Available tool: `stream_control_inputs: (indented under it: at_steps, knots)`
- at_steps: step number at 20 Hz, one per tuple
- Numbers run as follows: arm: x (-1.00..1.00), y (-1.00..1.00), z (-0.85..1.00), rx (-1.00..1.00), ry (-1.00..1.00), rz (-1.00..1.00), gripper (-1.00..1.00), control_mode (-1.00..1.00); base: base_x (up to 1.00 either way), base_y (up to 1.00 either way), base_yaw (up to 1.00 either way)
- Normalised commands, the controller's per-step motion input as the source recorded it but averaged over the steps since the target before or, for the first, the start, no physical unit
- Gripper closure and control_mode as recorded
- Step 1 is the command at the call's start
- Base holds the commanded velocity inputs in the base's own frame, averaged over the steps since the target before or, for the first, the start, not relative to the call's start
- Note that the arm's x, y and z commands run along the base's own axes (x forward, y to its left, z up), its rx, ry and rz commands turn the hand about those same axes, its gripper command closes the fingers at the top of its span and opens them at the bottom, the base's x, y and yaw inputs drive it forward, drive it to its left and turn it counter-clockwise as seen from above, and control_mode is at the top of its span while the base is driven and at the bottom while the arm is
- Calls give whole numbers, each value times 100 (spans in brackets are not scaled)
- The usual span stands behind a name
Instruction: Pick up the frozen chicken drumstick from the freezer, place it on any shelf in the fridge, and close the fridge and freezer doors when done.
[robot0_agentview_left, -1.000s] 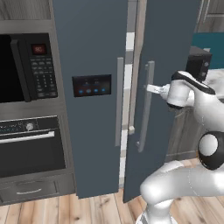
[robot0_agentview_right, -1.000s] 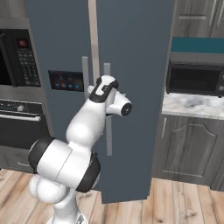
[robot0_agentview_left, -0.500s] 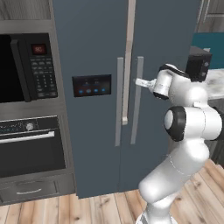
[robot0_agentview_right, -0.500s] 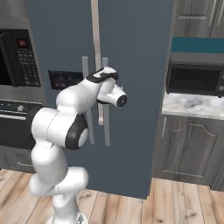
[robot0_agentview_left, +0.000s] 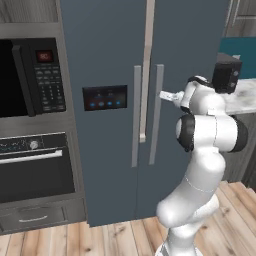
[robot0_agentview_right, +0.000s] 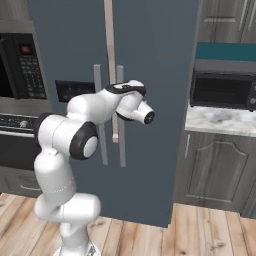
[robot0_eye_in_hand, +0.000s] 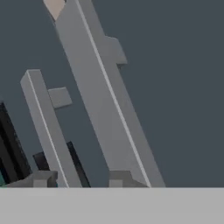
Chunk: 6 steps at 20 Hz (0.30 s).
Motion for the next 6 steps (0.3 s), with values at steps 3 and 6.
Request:
stream_control_inputs:
  at_steps: [3, 6]
  knots:
    - [0, 0, 3, 0, 2, 0, -100, -100, 0, 0, 0]
    - [0, 0, 0, 0, 0, 0, -100, -100, 0, 0, 0]
